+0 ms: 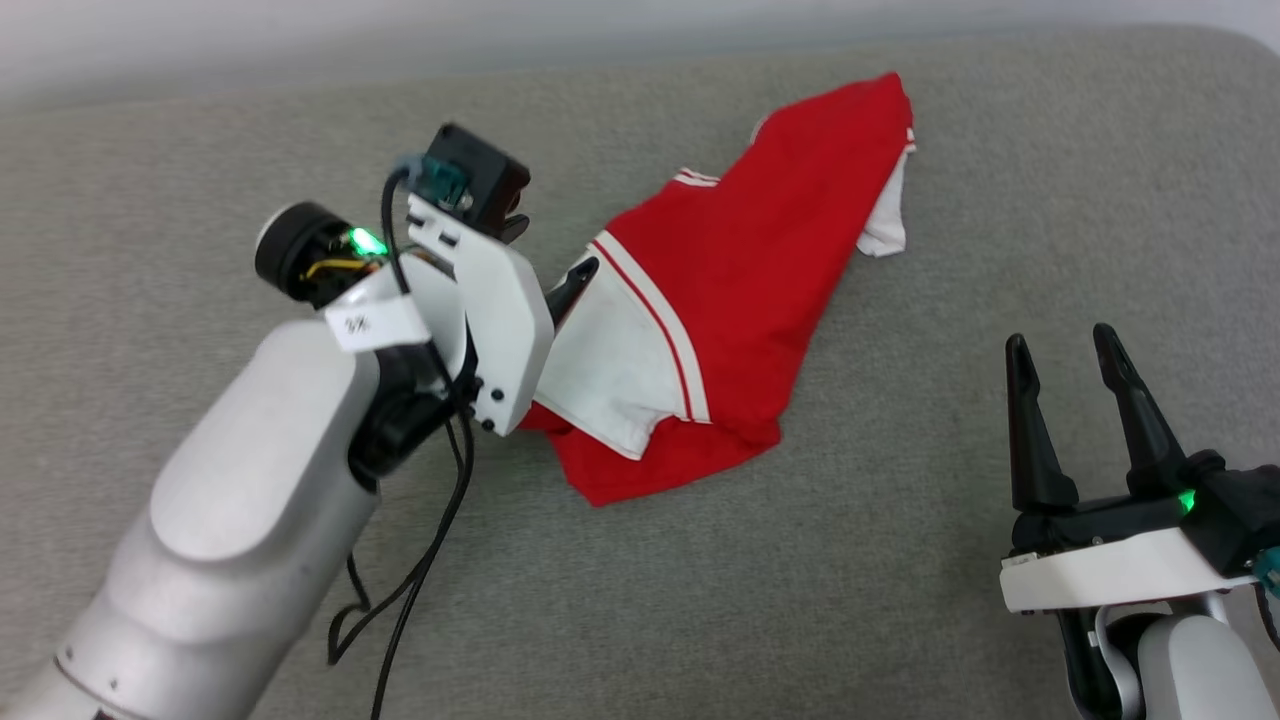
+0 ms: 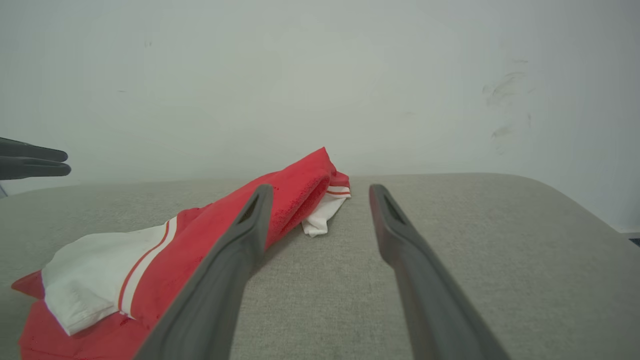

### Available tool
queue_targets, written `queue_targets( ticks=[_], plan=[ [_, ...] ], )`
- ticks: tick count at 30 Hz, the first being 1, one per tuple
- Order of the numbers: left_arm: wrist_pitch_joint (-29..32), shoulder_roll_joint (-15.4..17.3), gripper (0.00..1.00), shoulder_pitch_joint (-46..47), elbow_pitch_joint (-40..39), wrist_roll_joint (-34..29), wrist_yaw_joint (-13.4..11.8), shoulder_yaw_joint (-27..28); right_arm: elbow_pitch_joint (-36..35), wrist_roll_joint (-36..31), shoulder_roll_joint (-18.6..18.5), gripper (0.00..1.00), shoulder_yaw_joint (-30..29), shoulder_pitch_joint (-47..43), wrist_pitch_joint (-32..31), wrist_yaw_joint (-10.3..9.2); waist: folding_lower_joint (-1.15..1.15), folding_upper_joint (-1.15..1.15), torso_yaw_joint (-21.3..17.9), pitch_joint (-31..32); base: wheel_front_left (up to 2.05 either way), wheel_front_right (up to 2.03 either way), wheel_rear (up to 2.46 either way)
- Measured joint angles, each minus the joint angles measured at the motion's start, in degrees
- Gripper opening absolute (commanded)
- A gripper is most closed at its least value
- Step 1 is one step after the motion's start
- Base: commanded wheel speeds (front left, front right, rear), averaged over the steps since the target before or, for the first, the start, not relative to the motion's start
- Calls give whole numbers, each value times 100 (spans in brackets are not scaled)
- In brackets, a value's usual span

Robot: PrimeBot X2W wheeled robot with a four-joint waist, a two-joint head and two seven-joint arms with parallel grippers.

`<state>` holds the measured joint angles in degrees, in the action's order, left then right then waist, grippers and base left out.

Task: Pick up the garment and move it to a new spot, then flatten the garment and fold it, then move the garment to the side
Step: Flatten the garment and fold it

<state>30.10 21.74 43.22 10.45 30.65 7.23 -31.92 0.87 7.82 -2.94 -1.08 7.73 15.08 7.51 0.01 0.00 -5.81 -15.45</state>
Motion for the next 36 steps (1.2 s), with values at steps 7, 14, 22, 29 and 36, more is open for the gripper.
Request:
queue_targets(
  ticks=[7,14,22,29,36],
  plan=[
    [1061,203,100,851,592,660,16,-441,-25,135,0,100,91,141,0,0,0,0,-368,-479,0,0,0],
    [1294,443,100,1283,1082,843,18,-749,-33,287,-1,100,192,288,0,0,0,0,-653,-825,0,0,0],
    [1328,641,100,1558,1555,778,18,-1157,-36,396,-1,100,272,347,0,0,0,0,-840,-1093,0,0,0],
    [1401,712,0,1701,1607,1132,16,-1478,-45,415,0,100,242,379,0,0,-1,0,-827,-1217,0,0,0],
    [687,853,0,1592,1826,1350,31,-1485,-1,289,0,100,229,377,0,0,-1,0,-689,-1021,0,0,0]
  ],
)
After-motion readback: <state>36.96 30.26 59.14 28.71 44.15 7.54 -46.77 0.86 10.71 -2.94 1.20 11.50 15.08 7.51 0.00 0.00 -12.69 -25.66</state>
